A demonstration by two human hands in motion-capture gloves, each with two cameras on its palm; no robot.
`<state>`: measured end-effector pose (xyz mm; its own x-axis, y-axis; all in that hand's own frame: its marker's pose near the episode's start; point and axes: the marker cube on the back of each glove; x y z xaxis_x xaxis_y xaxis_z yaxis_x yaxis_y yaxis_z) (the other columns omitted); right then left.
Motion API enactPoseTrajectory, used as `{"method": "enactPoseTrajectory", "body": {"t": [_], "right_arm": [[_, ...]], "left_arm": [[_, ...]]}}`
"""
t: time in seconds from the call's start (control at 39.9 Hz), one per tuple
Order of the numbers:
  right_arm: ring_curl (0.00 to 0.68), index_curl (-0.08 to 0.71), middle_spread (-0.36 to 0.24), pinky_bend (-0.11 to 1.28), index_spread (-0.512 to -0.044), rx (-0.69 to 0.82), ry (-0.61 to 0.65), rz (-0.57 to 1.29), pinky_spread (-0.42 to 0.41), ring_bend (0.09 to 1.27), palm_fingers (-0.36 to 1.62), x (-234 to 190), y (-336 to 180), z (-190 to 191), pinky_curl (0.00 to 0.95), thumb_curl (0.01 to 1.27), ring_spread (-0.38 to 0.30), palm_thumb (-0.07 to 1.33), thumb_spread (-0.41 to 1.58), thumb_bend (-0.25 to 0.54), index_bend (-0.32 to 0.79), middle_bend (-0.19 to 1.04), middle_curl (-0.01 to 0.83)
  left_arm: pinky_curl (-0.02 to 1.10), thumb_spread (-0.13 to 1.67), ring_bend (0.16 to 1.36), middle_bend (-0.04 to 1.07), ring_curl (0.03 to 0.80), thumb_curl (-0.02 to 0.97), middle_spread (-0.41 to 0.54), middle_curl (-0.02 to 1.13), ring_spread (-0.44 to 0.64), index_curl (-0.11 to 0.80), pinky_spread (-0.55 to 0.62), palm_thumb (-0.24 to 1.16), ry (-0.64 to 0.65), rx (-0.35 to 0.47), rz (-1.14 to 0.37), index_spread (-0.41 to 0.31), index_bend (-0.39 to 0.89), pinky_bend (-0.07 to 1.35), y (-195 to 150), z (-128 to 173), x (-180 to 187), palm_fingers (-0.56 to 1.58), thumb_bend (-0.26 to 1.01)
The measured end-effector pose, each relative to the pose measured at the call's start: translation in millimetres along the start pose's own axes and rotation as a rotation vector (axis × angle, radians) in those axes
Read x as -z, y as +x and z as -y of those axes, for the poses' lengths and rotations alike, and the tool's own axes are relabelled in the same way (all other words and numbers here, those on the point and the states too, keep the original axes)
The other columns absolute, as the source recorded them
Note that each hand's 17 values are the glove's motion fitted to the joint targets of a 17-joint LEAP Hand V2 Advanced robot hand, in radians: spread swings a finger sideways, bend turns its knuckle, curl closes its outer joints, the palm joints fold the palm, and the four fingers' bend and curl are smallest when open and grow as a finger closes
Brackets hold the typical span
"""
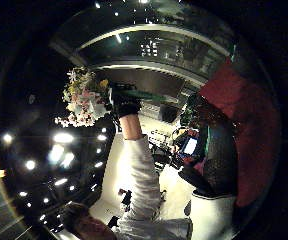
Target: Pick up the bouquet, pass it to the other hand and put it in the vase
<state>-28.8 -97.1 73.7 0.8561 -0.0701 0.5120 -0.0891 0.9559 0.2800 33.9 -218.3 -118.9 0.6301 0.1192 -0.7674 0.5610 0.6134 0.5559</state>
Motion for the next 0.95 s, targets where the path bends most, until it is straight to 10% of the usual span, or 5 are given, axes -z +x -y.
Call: {"method": "enactPoseTrajectory", "body": {"t": [0.28, 0.33, 0.43, 0.63, 0.95], "right_arm": [[0.375, 0.398, -0.087, 0.16, -0.219, -0.002, -0.002, 0.018, 0.103, 0.39, 0.8, -1, -2, -2, 0.307, 0.6, -0.111, 0.92, 1.04, -0.014, 0.16, 0.3, 0.446], [0.377, 0.401, -0.092, 0.16, -0.218, -0.007, -0.008, 0.007, 0.105, 0.39, 0.8, 0, 8, -3, 0.303, 0.6, -0.11, 0.92, 1.04, -0.015, 0.16, 0.29, 0.445], [0.379, 0.403, -0.096, 0.16, -0.216, -0.039, -0.011, -0.045, 0.114, 0.38, 0.8, 7, 26, -9, 0.299, 0.6, -0.109, 0.92, 1.03, -0.016, 0.16, 0.29, 0.447], [0.382, 0.405, -0.09, 0.16, -0.215, -0.101, 0.011, -0.041, 0.129, 0.36, 0.79, 23, 65, -13, 0.289, 0.6, -0.106, 0.93, 1.03, -0.017, 0.16, 0.28, 0.447], [0.386, 0.412, -0.087, 0.16, -0.214, -0.197, 0.016, -0.051, 0.134, 0.34, 0.81, 23, 106, -14, 0.277, 0.6, -0.104, 0.93, 1.03, -0.017, 0.16, 0.28, 0.449]], "left_arm": [[0.49, 0.68, 0.86, 0.66, 0.473, 0.599, -0.348, 0.57, -0.38, 0.517, -0.43, 0.72, -0.252, 0.118, 0.019, -0.298, 0.19, 0.76, -70, -23, -11, 1.25, -0.08], [0.46, 0.73, 0.79, 0.62, 0.454, 0.535, -0.299, 0.56, -0.31, 0.431, -0.35, 0.53, -0.411, 0.128, 0.051, -0.164, -0.1, 0.67, -100, -44, -5, 0.65, -0.15], [0.52, 0.75, 0.77, 0.44, 0.529, 0.474, -0.036, 0.59, -0.04, 0.405, -0.02, 0.34, -0.549, 0.151, 0.095, 0.034, 0.04, 0.6, -155, -83, 22, -0.25, -0.14], [0.35, 0.77, 0.69, 0.21, 0.346, 0.418, 0.258, 0.38, 0.25, 0.279, 0.28, 0.23, -0.451, 0.014, 0.127, 0.19, 0.06, 0.47, -175, -105, 62, -0.17, -0.07], [0.27, 1.03, 0.54, 0.31, 0.28, 0.333, 0.141, 0.38, 0.26, 0.348, 0.37, 0.08, -0.316, -0.196, 0.128, 0.067, 0.29, 0.25, -146, -86, 40, 0.24, -0.04]]}}
